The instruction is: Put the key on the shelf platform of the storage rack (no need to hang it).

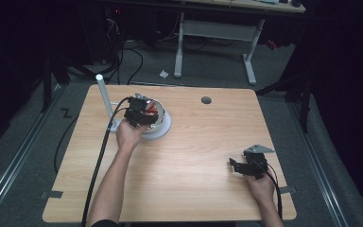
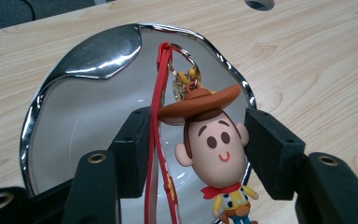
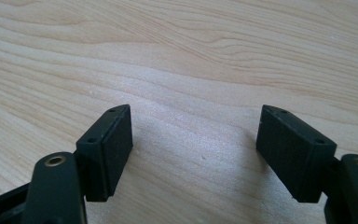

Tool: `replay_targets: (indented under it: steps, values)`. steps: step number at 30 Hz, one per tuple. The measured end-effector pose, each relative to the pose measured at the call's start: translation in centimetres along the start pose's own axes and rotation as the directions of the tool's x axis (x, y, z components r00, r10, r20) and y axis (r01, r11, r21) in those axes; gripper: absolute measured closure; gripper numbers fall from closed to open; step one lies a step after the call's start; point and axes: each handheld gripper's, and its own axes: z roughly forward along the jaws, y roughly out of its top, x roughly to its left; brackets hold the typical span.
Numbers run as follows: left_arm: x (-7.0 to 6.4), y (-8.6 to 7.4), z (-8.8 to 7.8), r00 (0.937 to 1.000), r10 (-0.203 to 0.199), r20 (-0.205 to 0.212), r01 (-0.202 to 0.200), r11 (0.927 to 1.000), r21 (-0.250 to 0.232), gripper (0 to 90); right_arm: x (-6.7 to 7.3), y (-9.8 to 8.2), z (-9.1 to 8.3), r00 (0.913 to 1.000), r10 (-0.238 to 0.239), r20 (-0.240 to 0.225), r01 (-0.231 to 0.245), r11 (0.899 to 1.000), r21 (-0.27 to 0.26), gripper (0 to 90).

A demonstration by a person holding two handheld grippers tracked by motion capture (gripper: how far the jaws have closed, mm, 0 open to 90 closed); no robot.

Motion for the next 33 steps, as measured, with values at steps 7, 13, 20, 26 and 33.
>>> replay_targets:
  steps: [7, 13, 20, 26, 33]
  values:
    - [0.2, -0.1, 0.8, 0.9997, -0.018, -0.014, 0.018, 0.9998, 0.011, 44.2, 0.0, 0.0, 0.0, 1.0000, 0.000, 0.000, 0.000, 1.000, 0.000, 27.0]
    - [0.3, -0.2, 1.4, 0.9994, -0.025, -0.025, 0.025, 0.9995, 0.019, 44.0, 0.0, 0.0, 0.0, 1.0000, 0.000, 0.000, 0.000, 1.000, 0.000, 27.0]
    - [0.5, -0.4, 1.7, 0.9986, -0.032, -0.041, 0.034, 0.9985, 0.043, 43.8, 0.0, 0.0, 0.0, 1.0000, 0.003, 0.001, -0.003, 1.000, 0.001, 27.0]
    - [0.4, -0.4, 1.7, 0.9981, -0.035, -0.050, 0.038, 0.9979, 0.054, 43.4, 0.0, 0.0, 0.0, 1.0000, 0.003, 0.001, -0.003, 1.000, 0.001, 27.1]
    - [0.4, -0.3, 1.4, 0.9973, -0.050, -0.054, 0.052, 0.9980, 0.037, 39.8, 0.0, 0.0, 0.0, 1.0000, 0.004, 0.001, -0.004, 1.000, 0.001, 27.1]
